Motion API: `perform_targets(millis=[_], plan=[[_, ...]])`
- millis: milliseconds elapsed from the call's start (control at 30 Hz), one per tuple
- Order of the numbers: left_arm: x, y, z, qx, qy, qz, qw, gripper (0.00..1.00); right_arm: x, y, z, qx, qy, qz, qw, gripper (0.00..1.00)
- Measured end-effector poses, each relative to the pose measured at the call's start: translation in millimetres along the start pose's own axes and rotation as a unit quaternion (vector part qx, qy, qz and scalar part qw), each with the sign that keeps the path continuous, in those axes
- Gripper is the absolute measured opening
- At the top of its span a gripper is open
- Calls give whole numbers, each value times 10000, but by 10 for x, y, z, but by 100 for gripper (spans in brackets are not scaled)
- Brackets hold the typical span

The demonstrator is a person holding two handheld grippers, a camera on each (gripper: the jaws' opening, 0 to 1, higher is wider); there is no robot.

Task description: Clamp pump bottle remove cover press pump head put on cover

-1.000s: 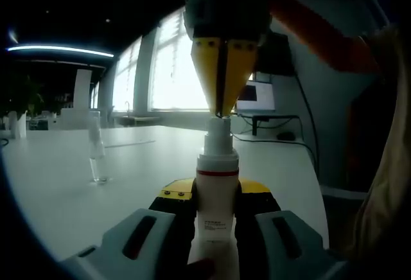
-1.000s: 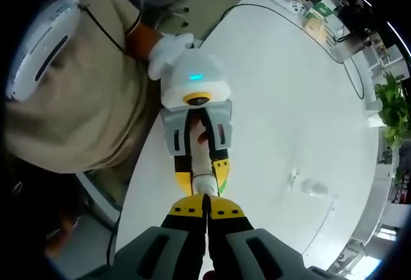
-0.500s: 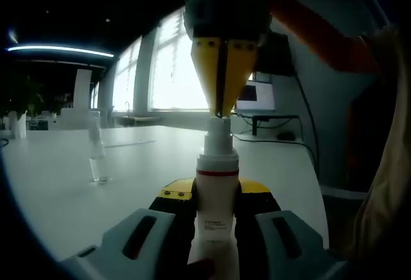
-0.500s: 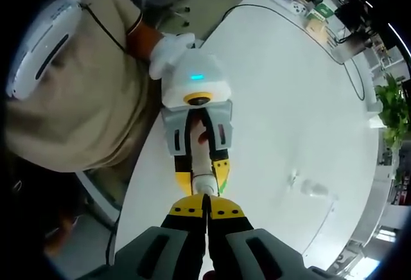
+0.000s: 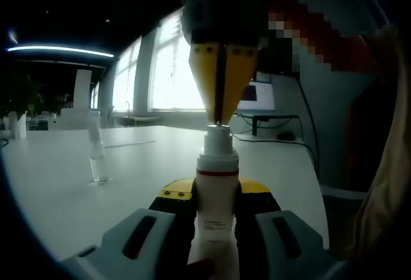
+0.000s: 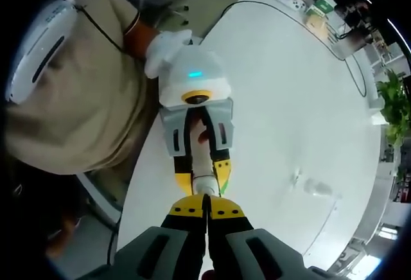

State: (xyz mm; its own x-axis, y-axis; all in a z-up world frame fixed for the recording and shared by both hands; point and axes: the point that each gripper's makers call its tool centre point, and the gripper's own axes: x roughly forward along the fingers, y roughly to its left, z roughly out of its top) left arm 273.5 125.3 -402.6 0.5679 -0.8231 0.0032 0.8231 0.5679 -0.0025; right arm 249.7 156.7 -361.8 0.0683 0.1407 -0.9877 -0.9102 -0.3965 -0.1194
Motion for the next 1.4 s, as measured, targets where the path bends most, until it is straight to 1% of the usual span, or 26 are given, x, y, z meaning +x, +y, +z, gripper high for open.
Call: perform_targets(millis=[400, 533, 767, 1000, 1167, 1233, 1400], plan=[[0, -7, -3, 1, 1, 0, 10000, 14, 12, 37, 10, 2, -55, -11, 10000, 0], [-2, -9, -1, 6, 1, 1, 10000, 14, 12, 38, 6, 85, -111, 40, 9999, 0], [0, -4, -2, -2, 2, -1, 10000, 14, -3, 41, 3, 96, -131, -81, 9998, 0], [1, -1, -2, -17, 0, -16, 10000, 14, -63, 43, 11, -145, -97, -207, 9996, 0], [-1, 2, -4, -31, 0, -24, 10000, 14, -71, 27, -7, 6, -251, -175, 9995, 0], [-1, 12, -6, -27, 1, -22, 10000, 14, -86, -22, -13, 75, -305, -151, 9994, 0], [0, 12, -4, -27, 1, -17, 10000, 14, -75, 0, -1, 79, -285, -139, 9995, 0]])
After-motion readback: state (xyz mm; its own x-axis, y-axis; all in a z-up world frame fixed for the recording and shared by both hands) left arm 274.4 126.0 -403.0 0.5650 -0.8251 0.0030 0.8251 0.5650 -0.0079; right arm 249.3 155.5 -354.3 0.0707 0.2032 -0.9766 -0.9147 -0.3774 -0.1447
